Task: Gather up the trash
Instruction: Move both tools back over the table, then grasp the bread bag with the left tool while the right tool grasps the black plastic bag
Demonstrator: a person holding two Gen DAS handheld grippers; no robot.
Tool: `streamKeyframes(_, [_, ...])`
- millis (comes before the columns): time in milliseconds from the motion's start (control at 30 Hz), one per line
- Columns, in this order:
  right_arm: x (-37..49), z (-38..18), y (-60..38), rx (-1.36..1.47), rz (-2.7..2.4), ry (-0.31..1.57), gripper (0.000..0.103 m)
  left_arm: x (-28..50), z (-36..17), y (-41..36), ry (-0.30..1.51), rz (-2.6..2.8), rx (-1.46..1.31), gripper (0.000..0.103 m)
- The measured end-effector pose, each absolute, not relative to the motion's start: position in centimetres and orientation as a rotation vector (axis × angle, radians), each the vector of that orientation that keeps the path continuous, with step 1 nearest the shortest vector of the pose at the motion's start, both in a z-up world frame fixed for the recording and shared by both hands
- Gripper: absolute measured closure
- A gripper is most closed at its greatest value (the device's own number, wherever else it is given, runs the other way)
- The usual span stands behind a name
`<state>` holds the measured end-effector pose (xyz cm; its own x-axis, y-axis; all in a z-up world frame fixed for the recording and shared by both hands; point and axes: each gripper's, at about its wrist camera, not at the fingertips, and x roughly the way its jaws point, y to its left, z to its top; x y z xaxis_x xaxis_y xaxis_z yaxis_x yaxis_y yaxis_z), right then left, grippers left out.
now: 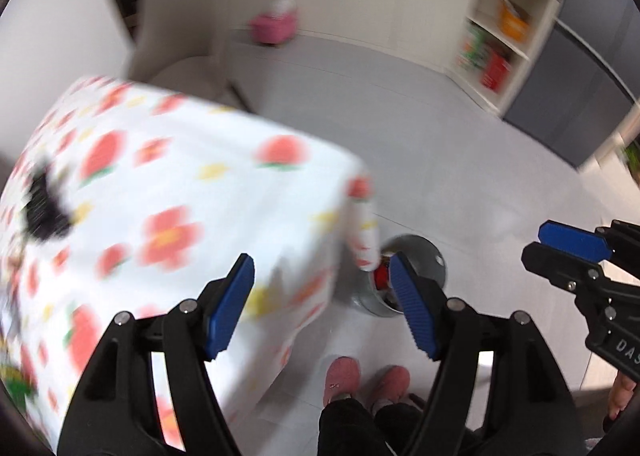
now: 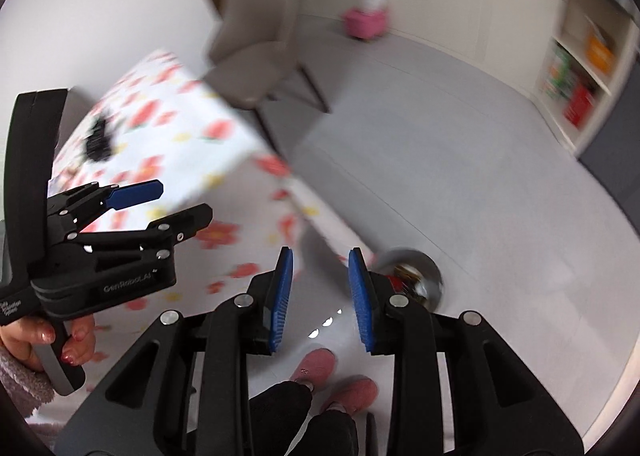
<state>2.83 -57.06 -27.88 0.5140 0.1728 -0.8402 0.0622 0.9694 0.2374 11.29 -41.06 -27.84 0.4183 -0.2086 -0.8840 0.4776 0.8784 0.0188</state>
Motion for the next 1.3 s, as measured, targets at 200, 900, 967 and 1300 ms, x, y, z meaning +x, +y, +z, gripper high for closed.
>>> streamKeyframes(200, [7.4,-25.0,-49.3,0.127,0.283,1.007,0.075,11.0,-25.3,-30.9,1.041,-0.215,0.169,0.033])
streamKeyframes(900, [19.3,-21.5,-26.4,-0.090,0.616,0.937,0.075,15.5,-22.2,-9.9,0.981,0.144,-0.031,0.033])
streamKeyframes(967, [20.8,-21.7,-25.2,-0.108,0.628,0.947,0.075,16.5,-22.4,-9.1,0.981,0.161,-0.045,0.033])
streamKeyframes(1300, [28.3,-25.1,-21.0,-0.215,0.715,0.996,0.075,22.9,-25.1,-5.9,1.012,0.290,-0.116,0.033])
